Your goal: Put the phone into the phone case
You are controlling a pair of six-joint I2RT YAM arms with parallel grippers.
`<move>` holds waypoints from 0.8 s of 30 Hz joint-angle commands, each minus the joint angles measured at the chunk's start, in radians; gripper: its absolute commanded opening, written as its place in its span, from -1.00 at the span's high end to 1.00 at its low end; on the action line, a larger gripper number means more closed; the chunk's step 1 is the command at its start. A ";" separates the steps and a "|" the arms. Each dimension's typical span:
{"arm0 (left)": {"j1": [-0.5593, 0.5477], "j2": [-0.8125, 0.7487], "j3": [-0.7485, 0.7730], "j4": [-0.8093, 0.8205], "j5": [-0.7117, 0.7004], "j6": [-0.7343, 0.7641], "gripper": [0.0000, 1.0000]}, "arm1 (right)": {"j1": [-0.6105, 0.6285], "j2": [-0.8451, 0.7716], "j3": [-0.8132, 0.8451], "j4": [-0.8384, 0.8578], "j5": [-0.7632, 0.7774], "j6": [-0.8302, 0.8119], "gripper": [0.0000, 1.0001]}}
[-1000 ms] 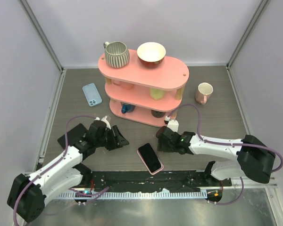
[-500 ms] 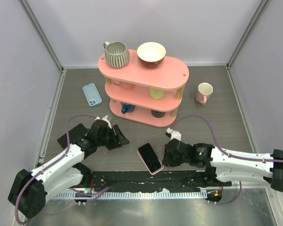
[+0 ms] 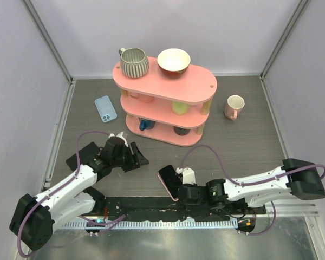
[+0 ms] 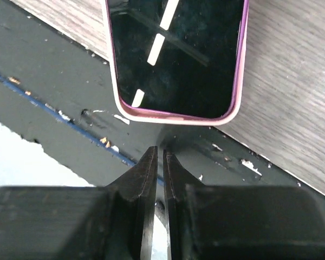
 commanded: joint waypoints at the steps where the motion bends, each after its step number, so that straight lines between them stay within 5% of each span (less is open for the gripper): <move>1: -0.002 0.020 0.057 -0.003 -0.017 -0.002 -0.23 | 0.038 0.085 0.084 0.028 0.156 0.018 0.70; 8: -0.002 0.136 0.100 0.094 0.015 0.049 0.26 | 0.041 0.090 0.067 0.056 0.210 0.039 0.71; 12: -0.003 0.205 0.090 0.265 0.064 0.029 1.00 | 0.042 0.040 0.037 0.071 0.225 0.046 0.71; 24: -0.063 0.388 0.122 0.391 0.055 0.040 0.99 | 0.045 0.054 0.020 0.087 0.195 0.046 0.71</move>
